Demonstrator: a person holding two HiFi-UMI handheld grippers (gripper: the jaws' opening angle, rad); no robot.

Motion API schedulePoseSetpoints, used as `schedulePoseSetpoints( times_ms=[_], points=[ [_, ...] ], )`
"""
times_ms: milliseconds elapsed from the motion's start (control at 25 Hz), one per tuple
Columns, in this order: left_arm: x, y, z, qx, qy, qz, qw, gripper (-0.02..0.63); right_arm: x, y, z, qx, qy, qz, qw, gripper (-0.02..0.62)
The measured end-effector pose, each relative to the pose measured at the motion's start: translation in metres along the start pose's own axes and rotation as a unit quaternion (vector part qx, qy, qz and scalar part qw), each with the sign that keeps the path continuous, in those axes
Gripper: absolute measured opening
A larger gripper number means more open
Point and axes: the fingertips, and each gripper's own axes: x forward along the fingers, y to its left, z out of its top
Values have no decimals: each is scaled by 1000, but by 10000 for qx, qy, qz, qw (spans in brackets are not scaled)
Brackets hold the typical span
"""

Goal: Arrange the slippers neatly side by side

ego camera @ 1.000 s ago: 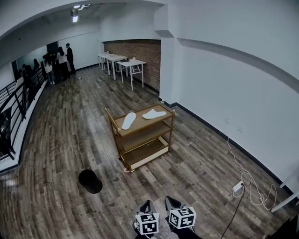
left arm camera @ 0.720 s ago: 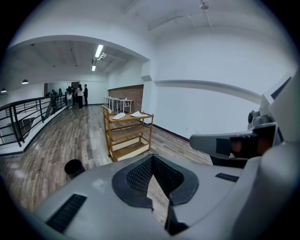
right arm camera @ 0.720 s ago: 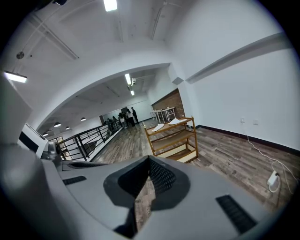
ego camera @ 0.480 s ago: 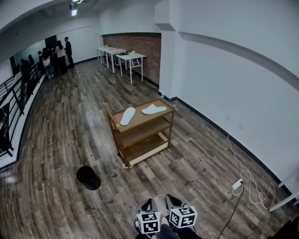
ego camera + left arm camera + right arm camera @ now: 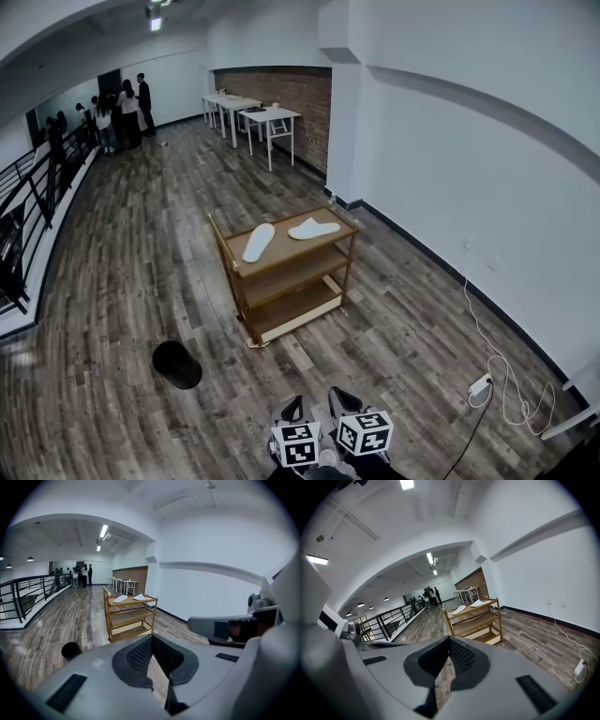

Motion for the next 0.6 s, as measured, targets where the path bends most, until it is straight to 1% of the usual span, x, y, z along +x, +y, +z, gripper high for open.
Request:
schedulePoseSetpoints(
  times_ms=[280,520,600],
  points=[
    [43,0,40,62,-147,99,9998,-2,35,-24,34,-128,-36,199,9997,-2],
    [81,2,96,241,-443,186,9986,-2,63,-48,76,-378,-106,378,9985,-2],
    [88,3,112,235,-557,219,9979,-2,72,-53,91,-473,-168,426,9978,-2]
  ],
)
